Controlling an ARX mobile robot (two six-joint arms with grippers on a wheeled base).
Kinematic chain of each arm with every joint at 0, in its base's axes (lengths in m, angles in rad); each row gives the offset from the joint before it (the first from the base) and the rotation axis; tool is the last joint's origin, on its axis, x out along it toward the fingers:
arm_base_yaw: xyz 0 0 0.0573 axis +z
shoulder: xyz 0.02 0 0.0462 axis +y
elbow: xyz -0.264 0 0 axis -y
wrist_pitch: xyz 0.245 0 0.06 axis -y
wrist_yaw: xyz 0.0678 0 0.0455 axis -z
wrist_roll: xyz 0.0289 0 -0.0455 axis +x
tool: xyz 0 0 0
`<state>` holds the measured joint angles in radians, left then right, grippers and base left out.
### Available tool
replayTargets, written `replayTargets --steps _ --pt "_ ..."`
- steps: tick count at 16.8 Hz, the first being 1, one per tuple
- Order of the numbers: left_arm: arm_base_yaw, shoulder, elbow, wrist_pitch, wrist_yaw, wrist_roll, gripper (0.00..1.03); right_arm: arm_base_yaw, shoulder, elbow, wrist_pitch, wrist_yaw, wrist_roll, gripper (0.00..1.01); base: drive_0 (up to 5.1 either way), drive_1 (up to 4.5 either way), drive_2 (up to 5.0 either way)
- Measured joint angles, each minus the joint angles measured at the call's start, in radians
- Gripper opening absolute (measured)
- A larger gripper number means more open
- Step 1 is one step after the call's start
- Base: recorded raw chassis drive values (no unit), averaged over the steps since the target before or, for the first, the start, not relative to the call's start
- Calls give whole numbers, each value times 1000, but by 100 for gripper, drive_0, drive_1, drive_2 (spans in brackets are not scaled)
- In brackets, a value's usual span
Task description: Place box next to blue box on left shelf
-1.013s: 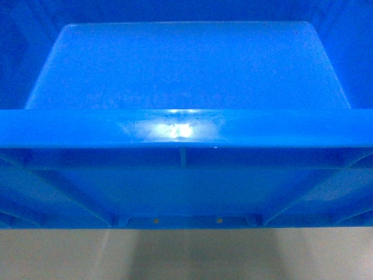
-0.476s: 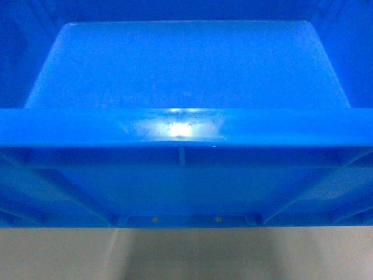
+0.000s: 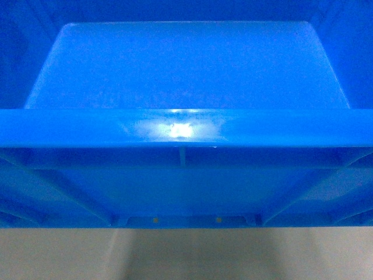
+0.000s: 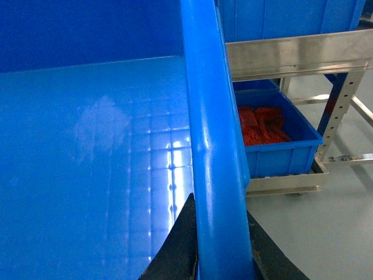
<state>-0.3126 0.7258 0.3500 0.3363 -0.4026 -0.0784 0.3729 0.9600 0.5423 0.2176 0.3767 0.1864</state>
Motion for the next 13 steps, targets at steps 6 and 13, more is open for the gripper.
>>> replayTargets --steps 6,13 --pt "0 0 0 5 0 0 10 0 -1 0 5 0 -1 10 0 0 0" --pt "-1 0 0 0 0 0 10 0 -1 0 0 0 0 10 0 0 0"
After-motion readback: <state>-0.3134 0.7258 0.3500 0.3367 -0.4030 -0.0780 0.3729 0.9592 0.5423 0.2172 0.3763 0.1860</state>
